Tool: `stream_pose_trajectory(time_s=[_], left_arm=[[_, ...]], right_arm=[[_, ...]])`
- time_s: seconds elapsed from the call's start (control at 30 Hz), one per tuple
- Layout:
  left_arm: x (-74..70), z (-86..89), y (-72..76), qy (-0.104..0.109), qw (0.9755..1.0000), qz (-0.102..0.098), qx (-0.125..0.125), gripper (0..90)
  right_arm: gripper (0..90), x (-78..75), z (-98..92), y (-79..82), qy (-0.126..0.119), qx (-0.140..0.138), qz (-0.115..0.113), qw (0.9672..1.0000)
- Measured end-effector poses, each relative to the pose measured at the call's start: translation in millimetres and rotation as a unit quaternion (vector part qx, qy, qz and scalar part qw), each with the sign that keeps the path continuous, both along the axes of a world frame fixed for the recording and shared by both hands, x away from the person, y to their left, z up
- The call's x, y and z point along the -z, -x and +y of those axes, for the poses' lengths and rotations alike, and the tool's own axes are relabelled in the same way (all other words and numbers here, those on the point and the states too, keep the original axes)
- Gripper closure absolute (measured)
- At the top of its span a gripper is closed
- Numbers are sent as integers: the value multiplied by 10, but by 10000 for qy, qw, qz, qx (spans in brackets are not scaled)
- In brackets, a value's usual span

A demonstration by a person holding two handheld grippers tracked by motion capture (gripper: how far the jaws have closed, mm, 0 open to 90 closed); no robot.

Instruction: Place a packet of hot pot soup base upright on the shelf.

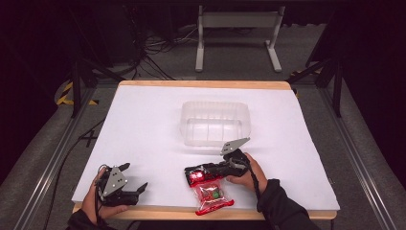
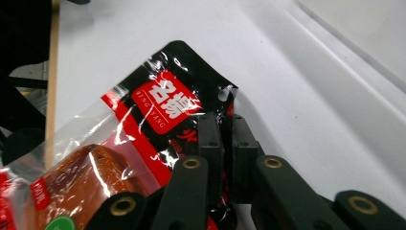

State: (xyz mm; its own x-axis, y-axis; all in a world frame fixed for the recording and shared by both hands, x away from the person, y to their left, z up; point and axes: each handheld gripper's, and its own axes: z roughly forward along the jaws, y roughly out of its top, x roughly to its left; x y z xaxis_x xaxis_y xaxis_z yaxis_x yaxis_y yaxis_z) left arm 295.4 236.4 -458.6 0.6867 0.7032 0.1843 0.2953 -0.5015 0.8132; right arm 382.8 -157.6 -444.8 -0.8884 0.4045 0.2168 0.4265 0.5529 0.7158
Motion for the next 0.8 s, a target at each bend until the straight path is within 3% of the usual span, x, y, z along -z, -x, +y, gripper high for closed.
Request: stream_pose_trajectory(time_s=[0.17,0.53,0.8], left_arm=[[3,-1,-2,24,10000,0,-7,114],[-3,0,5,95,10000,-8,9,114],[-3,2,0,81,10000,6,40,114]], right_arm=[[900,-79,-89,-3,-230,-53,148,9996],[900,-661,-254,323,-536,-18,-234,9983],[900,-923,-396,483,-690,-3,-307,9971]])
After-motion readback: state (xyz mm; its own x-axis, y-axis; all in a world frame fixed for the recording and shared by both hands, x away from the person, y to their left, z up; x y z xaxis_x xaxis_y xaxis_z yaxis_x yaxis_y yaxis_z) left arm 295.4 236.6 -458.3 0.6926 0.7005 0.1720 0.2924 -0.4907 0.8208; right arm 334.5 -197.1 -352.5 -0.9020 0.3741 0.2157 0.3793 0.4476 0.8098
